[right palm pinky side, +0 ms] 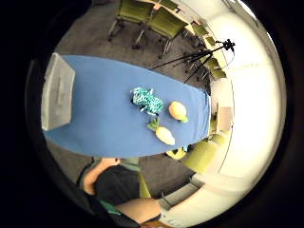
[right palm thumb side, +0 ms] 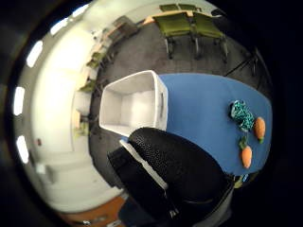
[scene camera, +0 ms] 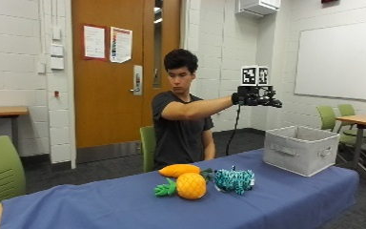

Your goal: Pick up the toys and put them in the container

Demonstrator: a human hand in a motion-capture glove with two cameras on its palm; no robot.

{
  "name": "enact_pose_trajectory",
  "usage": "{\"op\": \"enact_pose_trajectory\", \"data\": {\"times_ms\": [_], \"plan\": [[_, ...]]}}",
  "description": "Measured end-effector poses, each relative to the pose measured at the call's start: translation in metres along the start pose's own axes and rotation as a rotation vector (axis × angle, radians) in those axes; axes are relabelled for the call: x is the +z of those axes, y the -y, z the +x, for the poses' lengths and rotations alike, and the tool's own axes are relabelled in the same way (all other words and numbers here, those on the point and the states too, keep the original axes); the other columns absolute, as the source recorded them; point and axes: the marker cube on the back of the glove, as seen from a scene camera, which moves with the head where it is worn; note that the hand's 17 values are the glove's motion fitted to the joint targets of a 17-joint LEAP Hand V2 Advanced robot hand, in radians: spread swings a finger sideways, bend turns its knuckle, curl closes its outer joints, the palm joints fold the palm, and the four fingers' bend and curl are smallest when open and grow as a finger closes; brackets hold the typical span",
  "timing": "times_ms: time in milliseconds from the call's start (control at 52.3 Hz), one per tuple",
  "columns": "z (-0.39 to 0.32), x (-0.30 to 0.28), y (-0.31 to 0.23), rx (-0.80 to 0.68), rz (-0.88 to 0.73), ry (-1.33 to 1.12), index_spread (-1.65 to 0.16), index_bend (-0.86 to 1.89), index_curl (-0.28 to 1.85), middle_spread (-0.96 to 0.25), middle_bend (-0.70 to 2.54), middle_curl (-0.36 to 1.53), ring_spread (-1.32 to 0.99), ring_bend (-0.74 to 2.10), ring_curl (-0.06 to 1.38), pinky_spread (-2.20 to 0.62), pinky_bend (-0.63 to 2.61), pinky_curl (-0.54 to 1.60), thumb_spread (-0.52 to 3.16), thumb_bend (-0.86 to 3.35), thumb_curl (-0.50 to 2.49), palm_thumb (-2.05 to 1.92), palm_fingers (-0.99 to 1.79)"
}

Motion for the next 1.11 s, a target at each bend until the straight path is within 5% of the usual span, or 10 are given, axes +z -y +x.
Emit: {"op": "enact_pose_trajectory", "data": {"times_ms": [210, 516, 784, 1109], "plan": [[0.008, -0.001, -0.004, 0.001, 0.023, -0.010, -0.19, 0.21, 0.15, -0.09, 0.27, 0.13, -0.23, 0.18, 0.06, -0.06, 0.37, 0.16, 0.84, -0.11, 0.01, -0.16, 0.14], [0.071, 0.007, 0.001, 0.030, 0.107, -0.025, -0.23, 0.20, 0.26, -0.11, 0.26, 0.22, -0.29, 0.20, 0.12, -0.08, 0.36, 0.22, 1.01, -0.11, 0.02, -0.17, 0.11], [0.178, 0.100, 0.024, 0.103, 0.068, -0.019, -0.26, 0.23, 0.33, -0.12, 0.27, 0.27, -0.33, 0.20, 0.16, -0.08, 0.32, 0.25, 0.97, -0.11, 0.05, -0.16, 0.16], [0.205, 0.201, 0.027, 0.107, -0.056, 0.019, -0.27, 0.24, 0.39, -0.13, 0.27, 0.32, -0.34, 0.18, 0.18, -0.08, 0.32, 0.29, 0.95, -0.11, 0.08, -0.17, 0.12]]}}
